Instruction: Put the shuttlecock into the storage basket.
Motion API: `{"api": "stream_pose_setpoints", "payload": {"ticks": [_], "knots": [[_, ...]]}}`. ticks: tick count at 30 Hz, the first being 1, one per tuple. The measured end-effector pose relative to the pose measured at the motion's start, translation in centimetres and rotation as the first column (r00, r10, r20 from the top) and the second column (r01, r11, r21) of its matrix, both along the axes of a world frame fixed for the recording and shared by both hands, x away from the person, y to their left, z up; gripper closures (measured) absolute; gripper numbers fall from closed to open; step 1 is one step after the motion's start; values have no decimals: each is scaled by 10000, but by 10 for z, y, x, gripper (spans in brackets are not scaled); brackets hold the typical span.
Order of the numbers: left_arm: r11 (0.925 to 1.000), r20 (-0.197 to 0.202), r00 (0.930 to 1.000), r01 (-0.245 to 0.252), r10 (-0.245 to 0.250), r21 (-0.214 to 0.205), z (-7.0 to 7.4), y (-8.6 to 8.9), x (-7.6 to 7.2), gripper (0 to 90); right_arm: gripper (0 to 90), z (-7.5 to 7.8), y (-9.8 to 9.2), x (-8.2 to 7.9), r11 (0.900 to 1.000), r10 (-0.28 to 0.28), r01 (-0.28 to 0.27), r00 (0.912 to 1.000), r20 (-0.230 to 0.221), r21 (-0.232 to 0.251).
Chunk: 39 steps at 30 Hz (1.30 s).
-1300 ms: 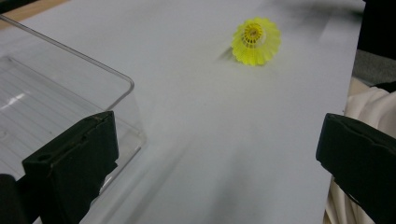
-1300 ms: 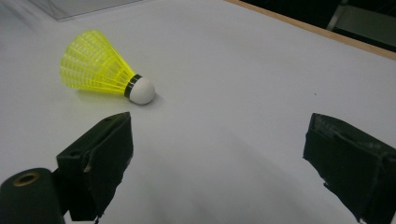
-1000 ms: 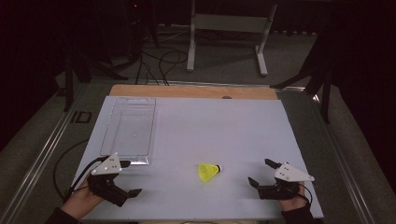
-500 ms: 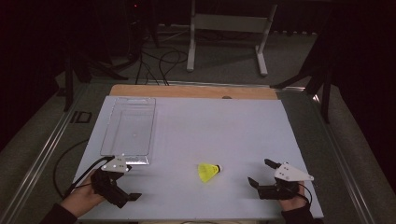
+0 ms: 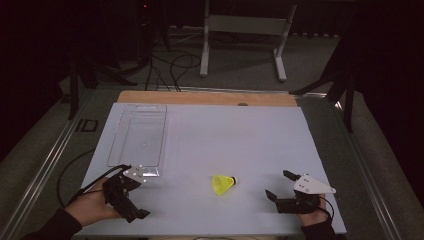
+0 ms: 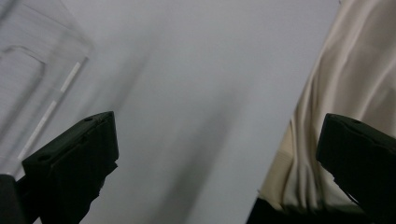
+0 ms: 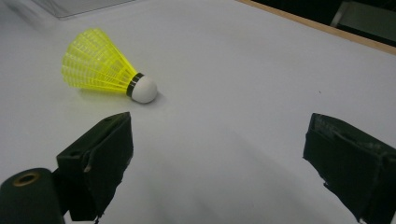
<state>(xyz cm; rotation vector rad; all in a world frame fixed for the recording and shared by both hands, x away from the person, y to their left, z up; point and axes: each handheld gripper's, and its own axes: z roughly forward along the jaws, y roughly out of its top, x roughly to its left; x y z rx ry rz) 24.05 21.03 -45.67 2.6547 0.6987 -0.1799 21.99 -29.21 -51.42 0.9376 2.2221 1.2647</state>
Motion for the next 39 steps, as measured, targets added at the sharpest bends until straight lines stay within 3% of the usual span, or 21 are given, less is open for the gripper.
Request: {"api": "stream_pose_setpoints", "payload": {"ticks": [7,16,24,28,32,36,39], "knots": [[9950,-935,9945,560,-481,827,3,-14,4,0,85,0,0,0,10000,-4,4,10000,-59,-14],[9921,-1272,9903,699,-564,1045,7,-22,10,0,85,0,0,0,10000,-26,26,10000,-83,46],[9867,-1876,9788,1062,-820,1227,8,-33,15,0,85,0,0,0,10000,-31,31,10000,-87,17],[9814,-1797,9780,1322,-1062,1393,11,-42,18,0,85,0,0,0,10000,-19,19,10000,-86,4],[9795,-1822,9738,1597,-1359,1229,15,-52,21,0,85,0,0,0,10000,-24,25,9999,-111,42],[9807,-1703,9762,1556,-1343,1182,18,-60,27,0,85,0,0,0,10000,-33,34,10000,-92,58],[9796,-1715,9739,1691,-1490,1089,20,-65,32,0,85,0,0,0,10000,-34,35,10000,-94,64]]}}
